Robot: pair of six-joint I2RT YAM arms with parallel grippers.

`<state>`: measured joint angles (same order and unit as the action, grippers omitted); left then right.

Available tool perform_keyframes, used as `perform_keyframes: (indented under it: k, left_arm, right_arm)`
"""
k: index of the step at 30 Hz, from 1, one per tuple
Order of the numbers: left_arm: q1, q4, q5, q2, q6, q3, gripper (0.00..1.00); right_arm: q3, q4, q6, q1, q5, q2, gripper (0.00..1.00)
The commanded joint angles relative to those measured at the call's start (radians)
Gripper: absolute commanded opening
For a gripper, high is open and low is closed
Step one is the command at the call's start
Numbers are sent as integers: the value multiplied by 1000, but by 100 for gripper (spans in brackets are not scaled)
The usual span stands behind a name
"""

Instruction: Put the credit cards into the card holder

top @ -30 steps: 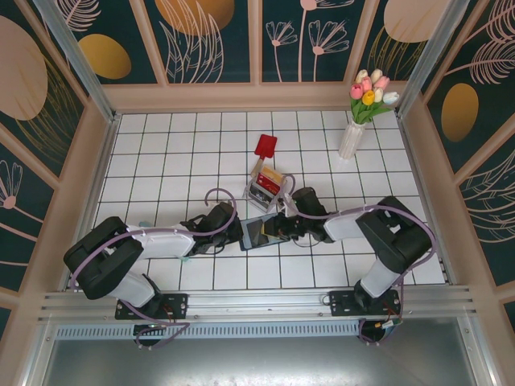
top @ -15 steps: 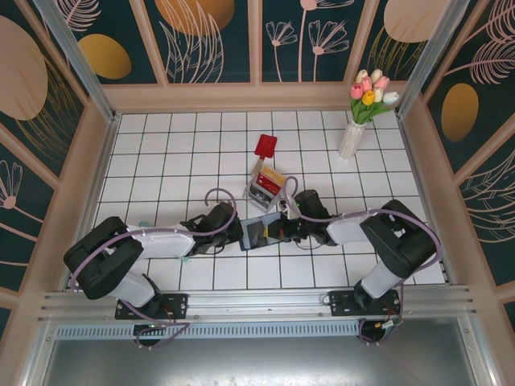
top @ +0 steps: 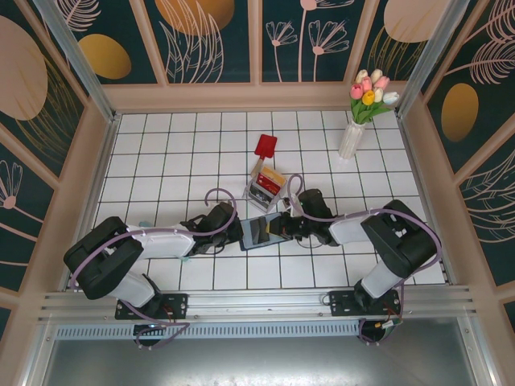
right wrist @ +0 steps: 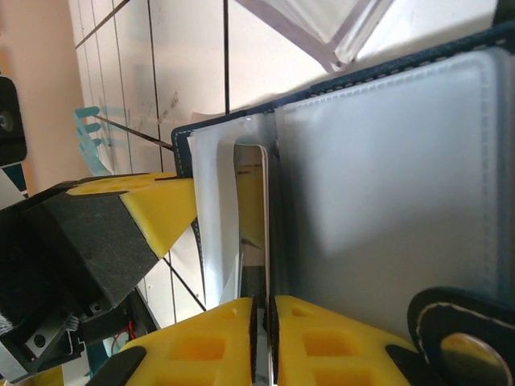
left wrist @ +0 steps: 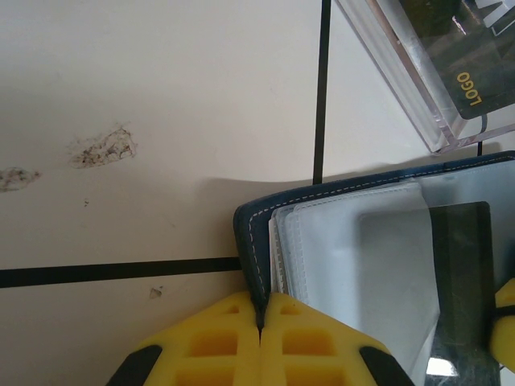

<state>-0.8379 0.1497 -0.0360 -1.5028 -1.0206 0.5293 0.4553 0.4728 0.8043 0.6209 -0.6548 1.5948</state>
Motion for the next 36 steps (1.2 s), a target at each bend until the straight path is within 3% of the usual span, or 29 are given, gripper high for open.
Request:
perform_keyframes:
  k: [1, 7, 13, 18, 30, 34, 36]
  left_arm:
    - [-1, -72, -14, -30, 15, -18, 4]
    - [-3, -75, -13, -29, 16, -18, 4]
    - [-3, -75, -12, -31, 16, -17, 4]
    - [-2, -78, -15, -27, 17, -20, 4]
    - [-2, -78, -16, -28, 15, -20, 4]
    - [-2, -78, -13, -28, 17, -17, 4]
    - [-2, -75, -11, -30, 20, -15, 4]
  right_arm:
    - [17, -60, -44, 8, 33, -20, 16]
    - [54, -172, -94, 19, 103, -22, 16]
    - [60, -178, -99, 25, 106, -24, 4]
    - [105, -336, -157, 33, 229, -63, 3]
    - [54, -259, -124, 3, 126, -105, 0]
    - [68, -272, -139, 9, 93, -78, 21]
    - [75, -273, -143, 17, 90, -57, 26]
